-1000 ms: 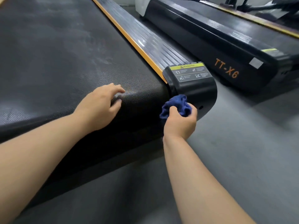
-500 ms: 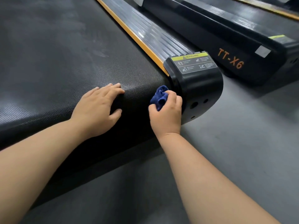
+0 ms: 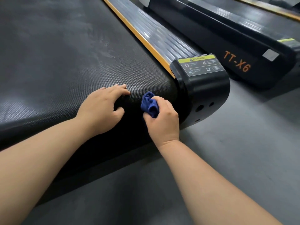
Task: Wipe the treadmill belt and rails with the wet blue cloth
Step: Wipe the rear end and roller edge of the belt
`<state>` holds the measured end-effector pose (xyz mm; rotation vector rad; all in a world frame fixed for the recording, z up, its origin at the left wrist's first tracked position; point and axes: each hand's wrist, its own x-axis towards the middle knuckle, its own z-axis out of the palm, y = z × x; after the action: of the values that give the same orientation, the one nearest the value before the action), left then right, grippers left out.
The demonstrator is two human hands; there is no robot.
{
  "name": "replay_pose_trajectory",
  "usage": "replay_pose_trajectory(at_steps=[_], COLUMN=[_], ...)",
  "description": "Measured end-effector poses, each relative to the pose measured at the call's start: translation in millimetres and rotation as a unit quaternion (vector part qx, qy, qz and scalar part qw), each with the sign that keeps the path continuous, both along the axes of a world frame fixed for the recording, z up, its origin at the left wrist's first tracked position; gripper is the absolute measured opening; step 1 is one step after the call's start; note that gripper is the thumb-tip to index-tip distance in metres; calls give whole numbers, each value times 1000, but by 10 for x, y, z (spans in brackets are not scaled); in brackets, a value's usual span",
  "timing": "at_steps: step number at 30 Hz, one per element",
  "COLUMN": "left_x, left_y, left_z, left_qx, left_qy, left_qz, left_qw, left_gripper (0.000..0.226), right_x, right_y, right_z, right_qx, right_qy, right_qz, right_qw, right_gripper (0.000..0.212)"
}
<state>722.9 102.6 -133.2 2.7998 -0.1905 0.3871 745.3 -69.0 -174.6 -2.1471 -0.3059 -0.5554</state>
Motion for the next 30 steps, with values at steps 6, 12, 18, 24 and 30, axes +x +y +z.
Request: replay_pose_trajectory(at_steps=[6,12,18,24,30], left_x=[6,4,-3,-17,16], left_y=[38,42,-19,131,69], left_z=[18,-24,-9,0,-13], left_qx=[-20,22,10,-22,-5], left_qy=[5,17,-18,17,9], left_qz=[2,-2,21,-31,-7], left_qw=[1000,1000,1000,999,1000], left_gripper=[52,57,56,49,53], right_x=[121,-2,-321,121,18], right_y=[-278,12,229,-150,56], right_z=[-64,-111,-234,-181,-138], right_qx=[98,145,95,239,216], right_qy=[38,47,28,101,94], right_qz=[-130,-121,15,-190,-157], right_qw=[986,981,995,947,959], right_gripper=[33,36,35,30,34])
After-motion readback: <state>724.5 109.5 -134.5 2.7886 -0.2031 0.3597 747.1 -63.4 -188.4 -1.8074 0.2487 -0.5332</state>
